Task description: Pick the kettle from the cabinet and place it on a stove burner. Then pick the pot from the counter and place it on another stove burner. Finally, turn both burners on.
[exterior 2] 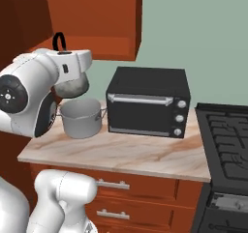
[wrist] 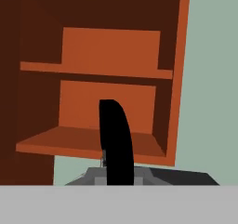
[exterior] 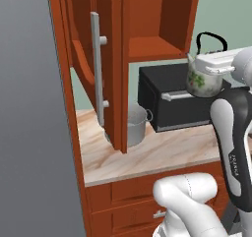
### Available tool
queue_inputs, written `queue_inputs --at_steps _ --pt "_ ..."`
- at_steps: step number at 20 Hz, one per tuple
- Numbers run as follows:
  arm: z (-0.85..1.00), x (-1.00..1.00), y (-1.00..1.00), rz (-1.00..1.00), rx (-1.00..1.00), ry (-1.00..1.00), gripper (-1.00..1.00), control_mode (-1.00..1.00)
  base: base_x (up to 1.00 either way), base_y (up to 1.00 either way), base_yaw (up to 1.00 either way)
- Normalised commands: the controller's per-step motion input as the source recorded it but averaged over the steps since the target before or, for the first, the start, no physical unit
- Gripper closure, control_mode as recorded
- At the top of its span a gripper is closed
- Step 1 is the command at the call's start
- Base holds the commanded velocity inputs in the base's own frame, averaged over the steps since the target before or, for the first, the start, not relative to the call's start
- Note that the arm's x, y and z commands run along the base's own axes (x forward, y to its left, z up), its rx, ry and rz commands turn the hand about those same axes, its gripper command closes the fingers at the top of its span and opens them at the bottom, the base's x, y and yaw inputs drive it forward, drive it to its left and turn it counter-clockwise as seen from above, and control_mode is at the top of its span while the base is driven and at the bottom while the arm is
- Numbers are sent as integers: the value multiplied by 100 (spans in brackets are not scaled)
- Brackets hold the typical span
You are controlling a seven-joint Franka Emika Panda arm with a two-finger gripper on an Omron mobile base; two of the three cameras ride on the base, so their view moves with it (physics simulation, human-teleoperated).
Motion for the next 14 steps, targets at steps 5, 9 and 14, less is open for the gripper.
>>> queue_inputs --at_steps 5,9,14 --pt "0 0 0 0 0 0 100 100 0 -63 -7" --pt "0 0 0 0 0 0 100 100 -2 -63 -6" --pt "0 0 0 0 0 0 100 100 -10 -64 -4"
